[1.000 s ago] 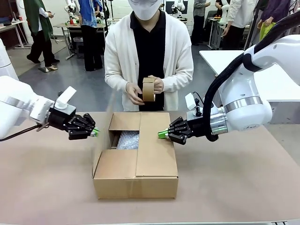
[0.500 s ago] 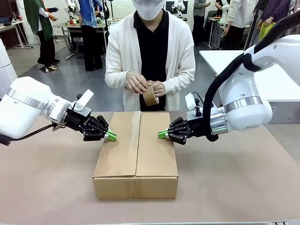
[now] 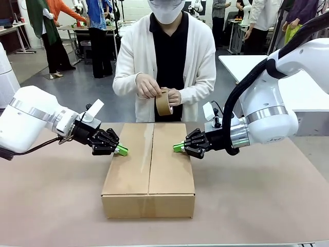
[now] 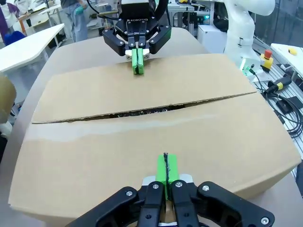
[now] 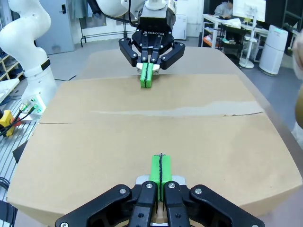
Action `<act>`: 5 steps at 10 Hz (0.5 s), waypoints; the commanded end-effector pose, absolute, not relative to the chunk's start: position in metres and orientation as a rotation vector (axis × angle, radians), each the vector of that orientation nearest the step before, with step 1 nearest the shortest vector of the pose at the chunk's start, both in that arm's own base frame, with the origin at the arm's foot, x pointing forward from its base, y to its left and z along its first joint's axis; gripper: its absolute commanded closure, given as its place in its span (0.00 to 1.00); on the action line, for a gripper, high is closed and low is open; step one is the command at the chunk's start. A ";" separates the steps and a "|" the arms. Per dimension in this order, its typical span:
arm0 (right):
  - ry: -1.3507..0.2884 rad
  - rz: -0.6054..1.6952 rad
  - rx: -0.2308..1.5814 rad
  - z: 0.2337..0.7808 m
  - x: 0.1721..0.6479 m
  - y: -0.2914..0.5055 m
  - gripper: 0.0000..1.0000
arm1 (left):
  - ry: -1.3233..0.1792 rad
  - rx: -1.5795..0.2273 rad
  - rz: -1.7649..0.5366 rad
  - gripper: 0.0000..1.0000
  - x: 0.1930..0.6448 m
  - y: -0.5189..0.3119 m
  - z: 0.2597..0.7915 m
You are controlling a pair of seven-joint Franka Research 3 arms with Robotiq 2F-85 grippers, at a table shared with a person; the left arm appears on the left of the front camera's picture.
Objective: Wrap the clocks to prevent damage.
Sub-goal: Push the left (or right) flap of the Package Box to close it.
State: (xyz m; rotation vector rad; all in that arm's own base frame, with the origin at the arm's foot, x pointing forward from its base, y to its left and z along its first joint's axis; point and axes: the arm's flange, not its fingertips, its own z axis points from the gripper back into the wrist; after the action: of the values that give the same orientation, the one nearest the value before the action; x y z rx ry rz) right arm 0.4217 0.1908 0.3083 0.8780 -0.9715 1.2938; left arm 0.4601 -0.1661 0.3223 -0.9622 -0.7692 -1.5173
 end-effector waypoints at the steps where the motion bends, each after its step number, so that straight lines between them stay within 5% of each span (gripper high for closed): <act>1: -0.958 1.287 0.873 0.302 0.421 0.192 0.99 | -0.777 -0.954 -1.532 1.00 0.460 -0.168 0.323; 5: -0.958 1.287 0.873 0.302 0.421 0.192 0.99 | -0.777 -0.954 -1.532 1.00 0.460 -0.168 0.323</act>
State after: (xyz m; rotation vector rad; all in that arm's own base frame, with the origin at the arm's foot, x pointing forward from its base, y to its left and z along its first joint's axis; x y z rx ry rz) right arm 0.4218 0.1906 0.3083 0.8778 -0.9716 1.2934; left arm 0.4607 -0.1676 0.3261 -0.9698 -0.7753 -1.5219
